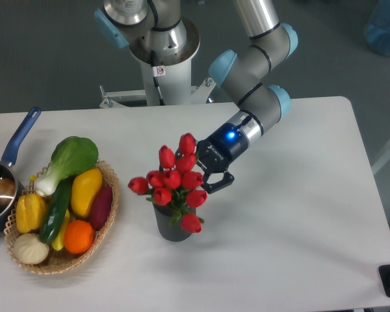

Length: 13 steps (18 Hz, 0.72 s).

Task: Insert the flowers into the vase
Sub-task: 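Open the gripper to release the tulip stems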

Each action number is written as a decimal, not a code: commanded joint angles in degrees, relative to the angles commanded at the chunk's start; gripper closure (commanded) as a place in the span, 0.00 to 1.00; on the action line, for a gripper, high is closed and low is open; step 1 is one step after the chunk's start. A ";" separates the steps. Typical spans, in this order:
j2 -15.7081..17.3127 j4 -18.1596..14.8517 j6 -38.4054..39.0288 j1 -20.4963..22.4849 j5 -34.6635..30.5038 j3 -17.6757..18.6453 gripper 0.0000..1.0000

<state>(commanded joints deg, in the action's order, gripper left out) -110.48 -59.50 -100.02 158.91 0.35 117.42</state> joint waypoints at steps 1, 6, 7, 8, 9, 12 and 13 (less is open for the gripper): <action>0.00 0.00 -0.09 0.09 0.00 -0.09 0.00; 0.00 0.00 -0.09 0.44 -0.09 -0.26 0.00; 0.00 0.09 -0.09 0.44 -0.09 -0.35 0.00; 0.00 0.00 -0.09 0.61 -0.09 -0.44 0.00; 0.00 0.09 -0.09 1.05 -0.09 -0.53 0.00; 0.44 0.09 0.00 2.37 0.00 -1.84 0.00; 0.87 0.09 0.00 2.63 0.00 -1.93 0.00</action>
<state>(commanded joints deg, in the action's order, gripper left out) -109.60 -59.41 -100.02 161.54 0.35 115.49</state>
